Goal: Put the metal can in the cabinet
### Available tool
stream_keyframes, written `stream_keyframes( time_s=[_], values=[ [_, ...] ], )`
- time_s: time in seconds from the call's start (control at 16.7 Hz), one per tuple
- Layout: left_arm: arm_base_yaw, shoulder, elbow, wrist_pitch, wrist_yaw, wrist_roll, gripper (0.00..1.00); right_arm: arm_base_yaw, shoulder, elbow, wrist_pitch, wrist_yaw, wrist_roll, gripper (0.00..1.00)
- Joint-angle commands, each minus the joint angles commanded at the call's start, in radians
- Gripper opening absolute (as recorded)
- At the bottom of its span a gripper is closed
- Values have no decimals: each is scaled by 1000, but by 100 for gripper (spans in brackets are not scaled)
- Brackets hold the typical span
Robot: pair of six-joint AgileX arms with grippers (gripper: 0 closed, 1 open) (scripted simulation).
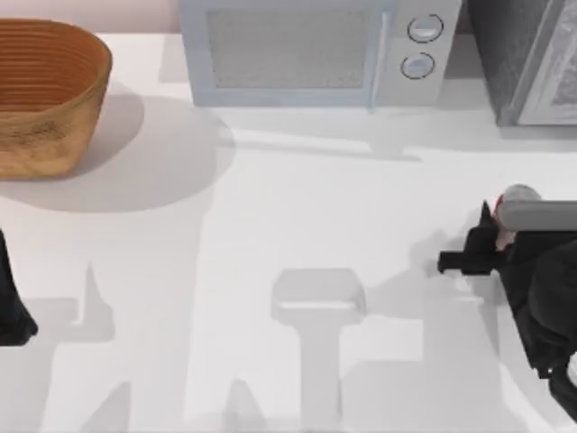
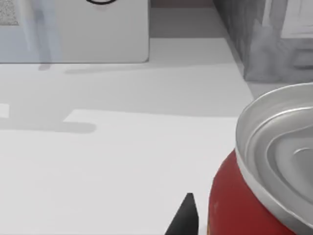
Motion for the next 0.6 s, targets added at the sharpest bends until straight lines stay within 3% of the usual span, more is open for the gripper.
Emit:
stream_keyframes(
  time_s=[0.24,0.6],
  values=[
    [0,0,0,0,0,0,100,-2,-129,22,-136,0,0,0],
    [0,0,0,0,0,0,100,-6,-455,60,-512,0,0,0]
  ],
)
